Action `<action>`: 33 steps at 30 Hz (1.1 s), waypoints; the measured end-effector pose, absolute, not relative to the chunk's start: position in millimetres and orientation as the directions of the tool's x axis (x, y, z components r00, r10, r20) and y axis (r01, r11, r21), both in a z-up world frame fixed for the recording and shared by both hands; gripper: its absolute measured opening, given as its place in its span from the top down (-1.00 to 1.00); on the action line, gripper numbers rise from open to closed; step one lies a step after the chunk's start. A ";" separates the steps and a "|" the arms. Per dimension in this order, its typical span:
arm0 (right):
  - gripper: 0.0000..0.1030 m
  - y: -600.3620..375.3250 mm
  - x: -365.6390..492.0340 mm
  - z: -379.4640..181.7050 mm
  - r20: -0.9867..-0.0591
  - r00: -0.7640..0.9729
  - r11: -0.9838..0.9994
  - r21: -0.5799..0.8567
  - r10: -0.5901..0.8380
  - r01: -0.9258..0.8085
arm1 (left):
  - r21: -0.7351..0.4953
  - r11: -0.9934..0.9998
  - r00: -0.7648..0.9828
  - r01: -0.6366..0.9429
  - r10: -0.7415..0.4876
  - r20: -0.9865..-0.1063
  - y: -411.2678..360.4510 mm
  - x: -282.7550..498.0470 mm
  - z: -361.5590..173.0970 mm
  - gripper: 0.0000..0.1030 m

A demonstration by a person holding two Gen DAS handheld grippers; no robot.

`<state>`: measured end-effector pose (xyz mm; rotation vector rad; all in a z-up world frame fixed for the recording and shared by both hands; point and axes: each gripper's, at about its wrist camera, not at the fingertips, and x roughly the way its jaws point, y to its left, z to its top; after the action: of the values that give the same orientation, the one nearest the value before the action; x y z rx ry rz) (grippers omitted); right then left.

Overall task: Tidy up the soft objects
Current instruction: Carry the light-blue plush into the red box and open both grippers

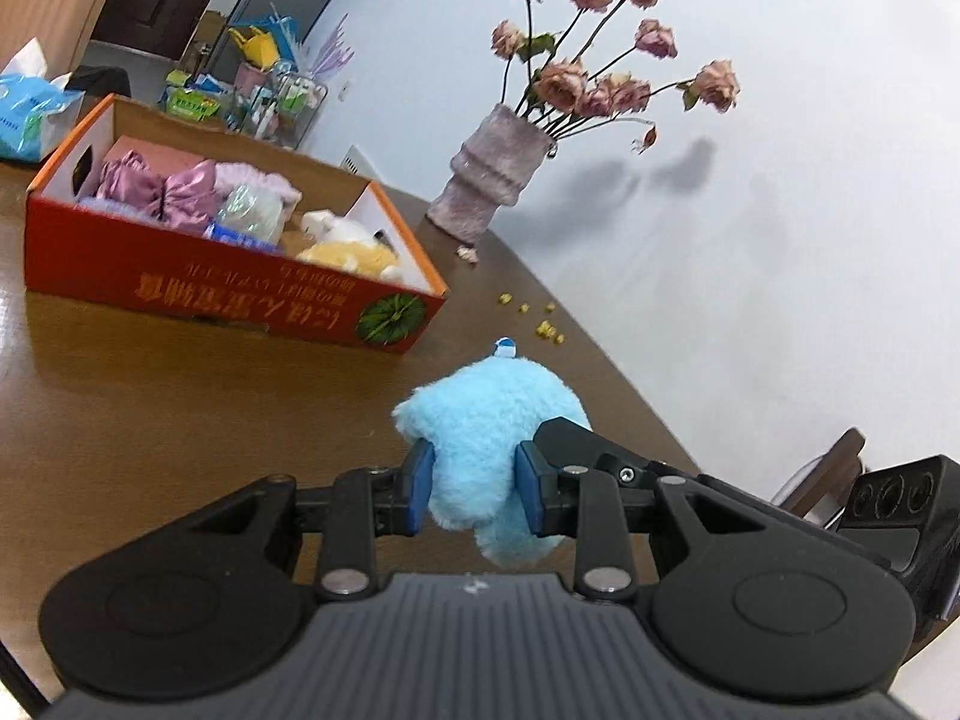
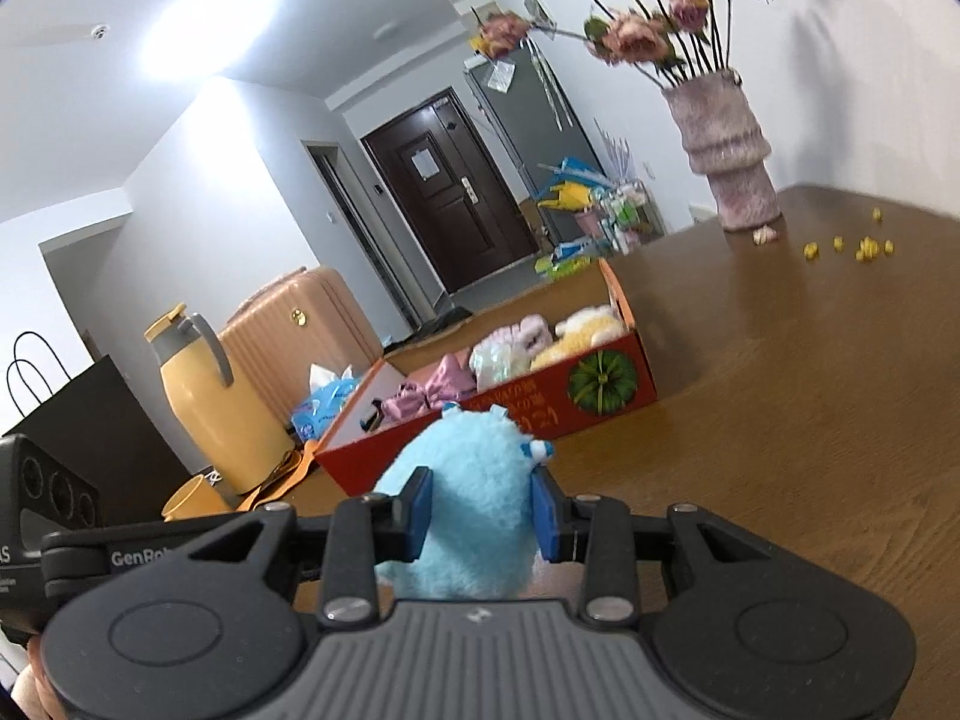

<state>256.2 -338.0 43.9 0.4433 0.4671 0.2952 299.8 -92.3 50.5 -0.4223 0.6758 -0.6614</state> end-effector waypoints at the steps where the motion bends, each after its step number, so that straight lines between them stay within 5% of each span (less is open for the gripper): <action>1: 0.35 -337.4 259.3 48.4 -0.363 0.859 0.873 0.457 0.360 -0.173 | -0.558 0.713 0.592 0.425 -0.685 -0.425 -93.7 305.5 53.0 0.43; 12: 0.35 -333.5 423.0 94.2 -0.432 0.863 0.953 0.258 0.261 -0.158 | -0.694 0.628 0.557 0.353 -0.737 -0.383 -99.0 476.4 58.1 0.44; 19: 0.37 -311.1 551.1 67.6 -0.591 0.769 0.968 0.200 0.244 -0.153 | -0.763 0.633 0.524 0.129 -0.697 -0.490 -83.2 575.1 10.3 0.56; 24: 0.40 -274.9 597.0 31.6 -0.691 0.681 0.969 0.129 0.241 -0.212 | -0.646 0.759 0.556 0.086 -0.575 -0.601 -71.6 591.4 -1.2 0.67; 33: 0.38 -282.6 629.4 5.6 -0.736 0.588 0.942 0.266 0.335 -0.204 | -0.538 0.833 0.568 0.127 -0.506 -0.649 -79.3 590.3 2.6 0.65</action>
<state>629.4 -282.6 5.6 0.1590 0.8885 0.3155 590.3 -79.3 2.6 -0.4662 0.8964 -0.3883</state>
